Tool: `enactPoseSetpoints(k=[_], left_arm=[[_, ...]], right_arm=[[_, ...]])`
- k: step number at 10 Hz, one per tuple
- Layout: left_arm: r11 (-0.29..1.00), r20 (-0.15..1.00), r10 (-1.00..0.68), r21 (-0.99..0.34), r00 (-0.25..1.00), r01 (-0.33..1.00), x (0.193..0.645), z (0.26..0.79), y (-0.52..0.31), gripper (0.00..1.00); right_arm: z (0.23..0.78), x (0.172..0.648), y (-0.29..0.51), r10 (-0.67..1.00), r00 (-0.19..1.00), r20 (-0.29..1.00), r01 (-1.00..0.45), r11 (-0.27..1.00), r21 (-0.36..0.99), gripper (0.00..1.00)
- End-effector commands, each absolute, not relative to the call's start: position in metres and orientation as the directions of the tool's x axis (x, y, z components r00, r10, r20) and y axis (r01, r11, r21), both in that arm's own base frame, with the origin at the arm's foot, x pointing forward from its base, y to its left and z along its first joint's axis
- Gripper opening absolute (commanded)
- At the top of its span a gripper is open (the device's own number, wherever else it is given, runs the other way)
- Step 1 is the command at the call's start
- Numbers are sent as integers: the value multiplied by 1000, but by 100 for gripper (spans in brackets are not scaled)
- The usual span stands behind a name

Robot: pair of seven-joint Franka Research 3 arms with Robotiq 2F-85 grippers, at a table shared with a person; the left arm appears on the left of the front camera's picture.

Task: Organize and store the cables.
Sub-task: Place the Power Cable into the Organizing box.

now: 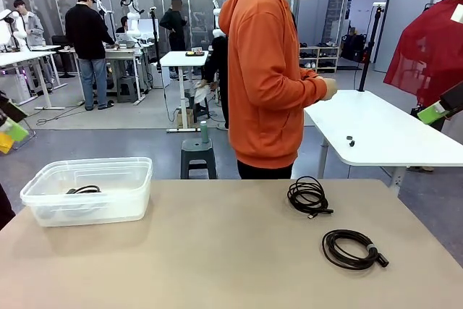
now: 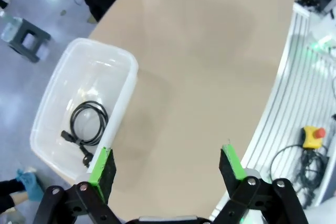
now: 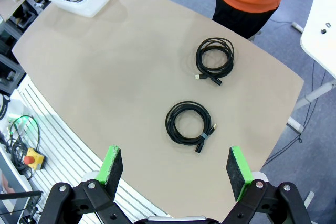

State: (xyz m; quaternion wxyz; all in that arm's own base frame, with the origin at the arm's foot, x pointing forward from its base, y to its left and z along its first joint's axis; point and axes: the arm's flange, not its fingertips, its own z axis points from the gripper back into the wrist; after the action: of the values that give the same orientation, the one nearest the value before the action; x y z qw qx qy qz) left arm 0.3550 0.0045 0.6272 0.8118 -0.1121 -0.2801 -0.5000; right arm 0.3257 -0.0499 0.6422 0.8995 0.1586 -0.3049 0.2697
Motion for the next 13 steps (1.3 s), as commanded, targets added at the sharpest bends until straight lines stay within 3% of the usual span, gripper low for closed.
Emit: enactPoseSetpoints(k=[1, 13], left_arm=[[437, 586, -756, 120, 292, 891, 351, 624, 16, 100], [456, 568, -757, 105, 324, 884, 353, 623, 7, 100]], right_arm=[[642, 326, -51, 397, 659, 638, -598, 792, 125, 100], [642, 326, -51, 397, 659, 638, -598, 792, 125, 100]])
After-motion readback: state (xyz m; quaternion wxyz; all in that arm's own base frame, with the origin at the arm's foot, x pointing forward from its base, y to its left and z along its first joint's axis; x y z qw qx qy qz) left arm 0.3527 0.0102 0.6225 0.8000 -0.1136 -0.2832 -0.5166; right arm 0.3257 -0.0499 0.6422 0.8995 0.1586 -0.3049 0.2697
